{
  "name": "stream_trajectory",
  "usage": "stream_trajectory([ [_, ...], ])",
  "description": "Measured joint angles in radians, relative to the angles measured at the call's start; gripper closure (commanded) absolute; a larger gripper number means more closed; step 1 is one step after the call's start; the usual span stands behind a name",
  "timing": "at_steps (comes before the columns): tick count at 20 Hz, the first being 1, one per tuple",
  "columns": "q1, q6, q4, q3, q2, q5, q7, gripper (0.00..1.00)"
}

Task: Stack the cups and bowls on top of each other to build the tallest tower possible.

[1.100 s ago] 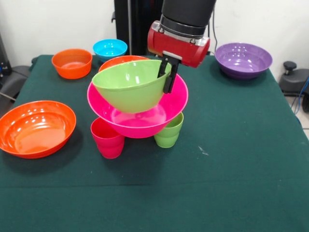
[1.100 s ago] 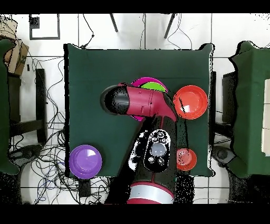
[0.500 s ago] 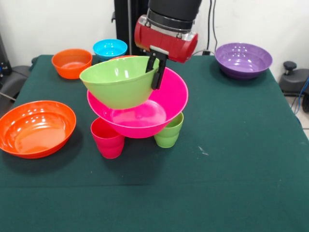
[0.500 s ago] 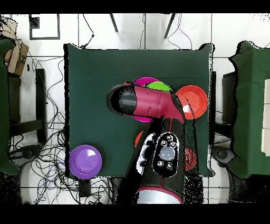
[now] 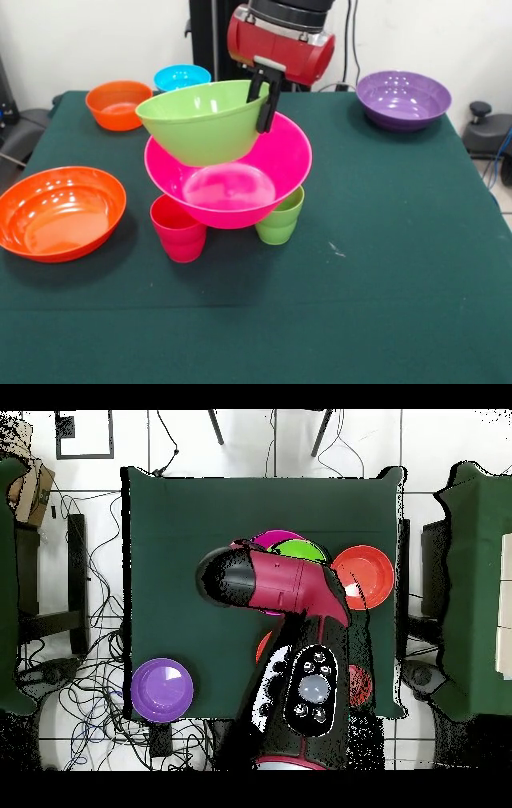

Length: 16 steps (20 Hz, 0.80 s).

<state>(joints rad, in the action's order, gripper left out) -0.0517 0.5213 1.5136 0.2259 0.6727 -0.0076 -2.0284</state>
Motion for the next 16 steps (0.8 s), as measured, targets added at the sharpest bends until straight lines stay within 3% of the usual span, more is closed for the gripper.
stream_trajectory([
  [16,0.01,0.0,0.009,0.001,-0.007,0.021,0.0,1.0],
])
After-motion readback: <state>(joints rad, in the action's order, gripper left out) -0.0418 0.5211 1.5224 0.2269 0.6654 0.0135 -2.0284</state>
